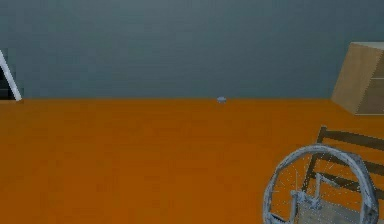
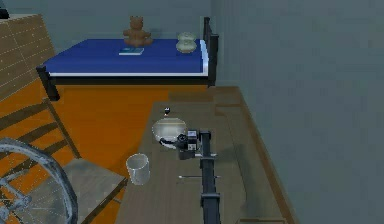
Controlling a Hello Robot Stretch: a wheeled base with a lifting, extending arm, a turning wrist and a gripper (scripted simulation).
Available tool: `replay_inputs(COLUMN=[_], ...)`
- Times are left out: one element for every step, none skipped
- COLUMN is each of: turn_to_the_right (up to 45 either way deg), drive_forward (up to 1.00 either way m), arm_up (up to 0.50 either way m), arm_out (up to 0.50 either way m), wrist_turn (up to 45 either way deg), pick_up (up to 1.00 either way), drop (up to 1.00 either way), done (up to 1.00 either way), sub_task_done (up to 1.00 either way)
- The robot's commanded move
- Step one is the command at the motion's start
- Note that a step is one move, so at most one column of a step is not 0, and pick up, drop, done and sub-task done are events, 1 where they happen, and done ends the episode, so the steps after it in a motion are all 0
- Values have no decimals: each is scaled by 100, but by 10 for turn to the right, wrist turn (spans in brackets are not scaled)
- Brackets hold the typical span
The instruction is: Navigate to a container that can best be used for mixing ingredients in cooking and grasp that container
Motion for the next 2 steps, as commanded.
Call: replay_inputs(turn_to_the_right=[0,0], drive_forward=[0,0], arm_up=[0,10], arm_out=[0,0], wrist_turn=[0,0], pick_up=[100,0], drop=[0,0], done=[0,0], sub_task_done=[0,0])
